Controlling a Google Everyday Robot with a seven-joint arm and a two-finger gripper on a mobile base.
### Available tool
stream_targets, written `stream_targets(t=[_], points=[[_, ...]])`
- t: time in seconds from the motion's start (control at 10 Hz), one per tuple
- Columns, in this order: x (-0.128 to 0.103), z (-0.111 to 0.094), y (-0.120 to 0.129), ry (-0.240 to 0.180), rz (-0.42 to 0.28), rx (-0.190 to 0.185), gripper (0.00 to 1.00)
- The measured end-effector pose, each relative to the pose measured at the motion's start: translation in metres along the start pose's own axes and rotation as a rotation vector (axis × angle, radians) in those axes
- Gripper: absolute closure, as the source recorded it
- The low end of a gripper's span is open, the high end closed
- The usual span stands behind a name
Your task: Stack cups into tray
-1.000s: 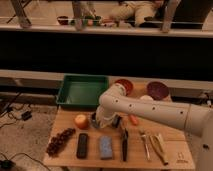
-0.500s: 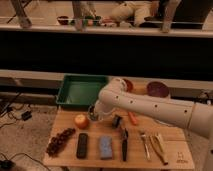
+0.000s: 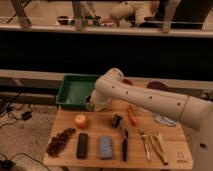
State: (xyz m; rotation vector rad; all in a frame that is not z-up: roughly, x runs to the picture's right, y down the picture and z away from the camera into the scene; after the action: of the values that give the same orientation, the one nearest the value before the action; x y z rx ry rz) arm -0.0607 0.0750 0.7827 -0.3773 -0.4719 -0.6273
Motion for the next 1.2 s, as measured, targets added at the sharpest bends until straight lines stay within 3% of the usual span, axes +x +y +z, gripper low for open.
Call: stream_targets(t=[0.4, 0.9, 1.2], points=[[0.022, 0.008, -0.049, 0.019, -0.040, -0.016, 0.88], [0.023, 0.008, -0.048, 0.020, -0.038, -0.017, 0.88], [0.031, 0.008, -0.047, 0.029, 0.000, 0.022, 0.88]])
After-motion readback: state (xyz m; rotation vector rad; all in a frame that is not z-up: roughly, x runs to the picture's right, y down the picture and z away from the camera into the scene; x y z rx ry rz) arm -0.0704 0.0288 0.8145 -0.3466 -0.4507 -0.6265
